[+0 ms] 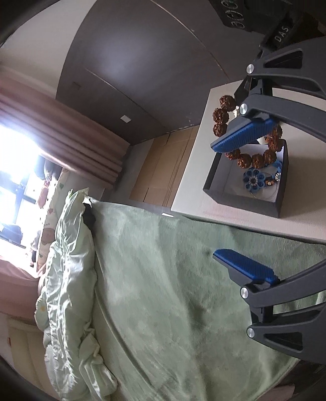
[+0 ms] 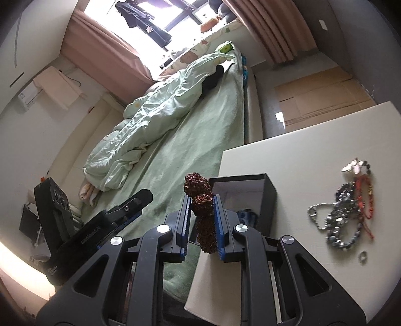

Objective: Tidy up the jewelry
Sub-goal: 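Lower the brown bead bracelet into the black box and open the right gripper, then grasp the grey bead chain with the left gripper while the right grasps the red string bracelet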

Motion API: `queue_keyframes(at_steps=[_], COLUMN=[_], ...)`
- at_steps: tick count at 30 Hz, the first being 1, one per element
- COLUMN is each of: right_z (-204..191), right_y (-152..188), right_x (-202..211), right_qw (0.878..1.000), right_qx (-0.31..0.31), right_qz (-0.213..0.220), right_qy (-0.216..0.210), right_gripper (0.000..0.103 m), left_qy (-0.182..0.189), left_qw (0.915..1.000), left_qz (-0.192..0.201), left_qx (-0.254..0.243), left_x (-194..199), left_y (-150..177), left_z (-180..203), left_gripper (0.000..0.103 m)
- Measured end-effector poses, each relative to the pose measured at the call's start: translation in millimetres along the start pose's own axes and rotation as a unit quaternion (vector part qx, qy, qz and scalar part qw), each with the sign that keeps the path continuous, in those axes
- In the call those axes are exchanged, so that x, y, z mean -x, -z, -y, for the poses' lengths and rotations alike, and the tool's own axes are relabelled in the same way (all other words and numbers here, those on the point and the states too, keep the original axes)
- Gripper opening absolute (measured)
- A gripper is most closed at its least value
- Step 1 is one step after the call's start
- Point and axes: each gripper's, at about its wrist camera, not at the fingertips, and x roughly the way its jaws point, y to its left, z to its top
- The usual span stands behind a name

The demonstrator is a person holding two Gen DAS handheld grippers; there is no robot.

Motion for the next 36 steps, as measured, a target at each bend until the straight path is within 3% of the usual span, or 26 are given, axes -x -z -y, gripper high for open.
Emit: queue_keyframes(at_steps=[7, 8, 9, 10, 12, 16, 36], right_z=[2, 3, 5, 9, 12, 22, 101], right_y=[0, 0, 0, 0, -1, -7, -19], right_x=[-24, -30, -36, -37, -28, -3, 65], right_qw=[0.999, 0.999, 0.998, 0.997, 0.997, 0.997, 0.987], right_qx=[-0.028, -0.032, -0.036, -0.041, -0.035, -0.025, -0.075], right_qz=[-0.027, -0.041, -0.055, -0.057, -0.033, -0.012, -0.009], right_qy=[-0.003, -0.003, 0.004, 0.029, 0.062, 0.076, 0.141], right_gripper=[0.023, 0.043, 0.069, 0.075, 0.076, 0.076, 0.076], left_qy=[-0.004, -0.005, -0.006, -0.006, -0.006, -0.004, 0.025], left_qw=[0.9999, 0.9999, 0.9999, 0.9999, 0.9999, 1.0, 0.9957], left_qz=[0.001, -0.001, -0.002, -0.003, -0.004, -0.007, -0.042], left_qx=[0.01, 0.01, 0.01, 0.01, 0.008, 0.002, -0.078], left_x=[3, 3, 2, 1, 1, -1, -31], left_y=[0, 0, 0, 0, 1, 2, 28], left_z=[-8, -9, -10, -11, -11, -7, 69], left_gripper=[0.077, 0.077, 0.077, 0.077, 0.077, 0.077, 0.079])
